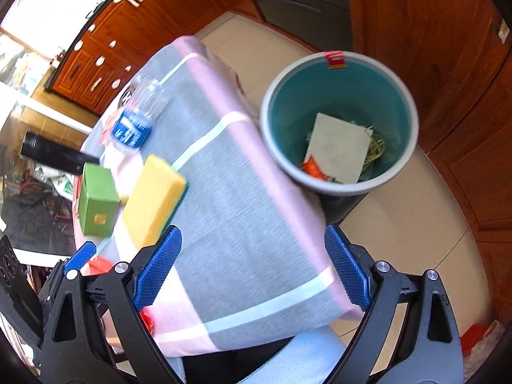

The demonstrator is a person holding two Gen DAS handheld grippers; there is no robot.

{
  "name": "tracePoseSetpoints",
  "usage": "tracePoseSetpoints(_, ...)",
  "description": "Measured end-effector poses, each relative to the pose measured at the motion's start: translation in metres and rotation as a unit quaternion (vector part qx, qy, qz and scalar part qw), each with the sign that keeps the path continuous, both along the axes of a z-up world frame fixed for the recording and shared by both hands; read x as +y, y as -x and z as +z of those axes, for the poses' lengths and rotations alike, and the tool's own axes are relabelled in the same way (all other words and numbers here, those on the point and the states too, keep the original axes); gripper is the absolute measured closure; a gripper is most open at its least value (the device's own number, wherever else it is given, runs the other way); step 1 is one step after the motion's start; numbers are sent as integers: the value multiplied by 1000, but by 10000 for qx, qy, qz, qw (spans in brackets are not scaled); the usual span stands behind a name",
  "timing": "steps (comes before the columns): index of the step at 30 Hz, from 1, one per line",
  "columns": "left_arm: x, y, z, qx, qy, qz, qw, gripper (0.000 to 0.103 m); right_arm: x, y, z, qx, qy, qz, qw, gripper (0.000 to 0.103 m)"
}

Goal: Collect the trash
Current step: 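Move both tools back over the table toward the red bag and sponge, then grasp the red plastic bag with the left tool while the right tool grasps the yellow sponge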

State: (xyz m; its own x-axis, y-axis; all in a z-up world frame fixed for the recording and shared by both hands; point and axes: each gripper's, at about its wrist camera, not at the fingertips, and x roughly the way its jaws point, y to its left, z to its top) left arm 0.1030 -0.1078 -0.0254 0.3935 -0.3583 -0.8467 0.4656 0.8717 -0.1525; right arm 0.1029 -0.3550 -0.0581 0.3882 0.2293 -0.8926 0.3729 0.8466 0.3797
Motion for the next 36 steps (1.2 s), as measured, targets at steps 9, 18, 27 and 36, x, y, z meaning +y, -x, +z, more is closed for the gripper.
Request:
tracePoseSetpoints(9,88,23,-15,47,25,719,9974,5,69,6,2,56,56,494,9987,16)
tracePoseSetpoints(18,159,41,-40,200,-201,1233,9920,5,123,6,-7,276,156,932,9951,16)
tracePoseSetpoints(27,187,44,-72,618,-77,1393,9883,5,159,2,-22,531,250,1256,9903,16)
tracePoseSetpoints(36,189,41,-80,663,-40,1326,9889,5,206,1,-49,852,477,1925,9764,16)
